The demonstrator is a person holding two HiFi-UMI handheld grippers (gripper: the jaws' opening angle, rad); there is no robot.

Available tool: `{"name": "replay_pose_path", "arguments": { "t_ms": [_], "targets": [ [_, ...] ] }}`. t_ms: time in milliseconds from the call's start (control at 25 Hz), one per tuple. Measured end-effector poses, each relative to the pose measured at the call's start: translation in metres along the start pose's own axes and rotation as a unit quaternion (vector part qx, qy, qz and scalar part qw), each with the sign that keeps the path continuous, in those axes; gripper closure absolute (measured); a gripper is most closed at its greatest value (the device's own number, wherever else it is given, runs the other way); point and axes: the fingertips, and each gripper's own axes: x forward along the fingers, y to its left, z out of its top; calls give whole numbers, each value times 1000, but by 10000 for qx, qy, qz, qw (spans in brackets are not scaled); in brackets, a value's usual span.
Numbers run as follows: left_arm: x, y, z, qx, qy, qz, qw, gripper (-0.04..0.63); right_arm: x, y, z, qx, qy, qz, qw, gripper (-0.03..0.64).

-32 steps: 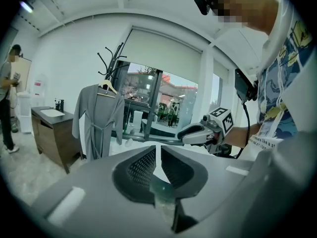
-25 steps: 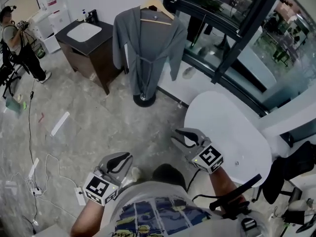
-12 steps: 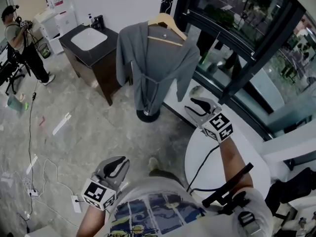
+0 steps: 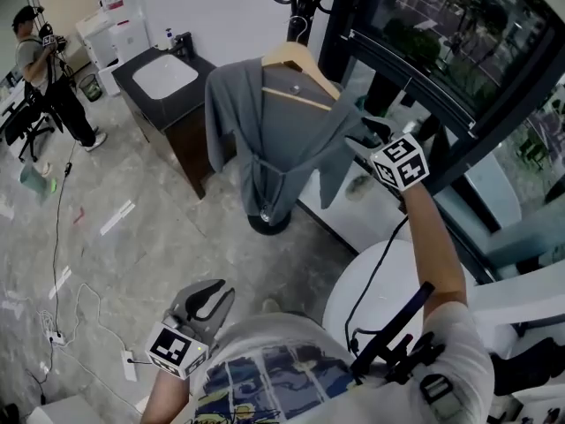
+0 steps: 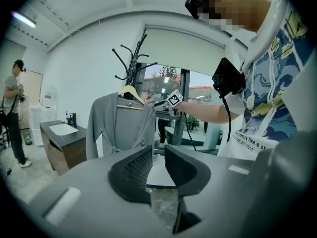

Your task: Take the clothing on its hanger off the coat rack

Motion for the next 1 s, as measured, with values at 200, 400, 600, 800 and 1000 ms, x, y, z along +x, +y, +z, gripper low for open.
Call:
{"name": "replay_pose_path", "arguments": {
  "t_ms": [200,400,600,800,1000],
  "targets": [
    [17,6,-9,-38,118,109,9999,511,42,-38,13,324,-65,608,9976,353],
    [28,6,0,-153,229,212,9994,511,73,-40,21,615,-38,1445,9876,352],
    [31,9,-3,-206,291,331,9988,512,94,-15,28,670,126,2434,9675,357],
    [28,14,-6,-227,278,422,9985,515,97,-6,35,472,75,2629,9636,572],
    [21,12,-7,-242,239,447,9984,517,81,-5,36,712,-89,2496,9657,582]
  ]
}}
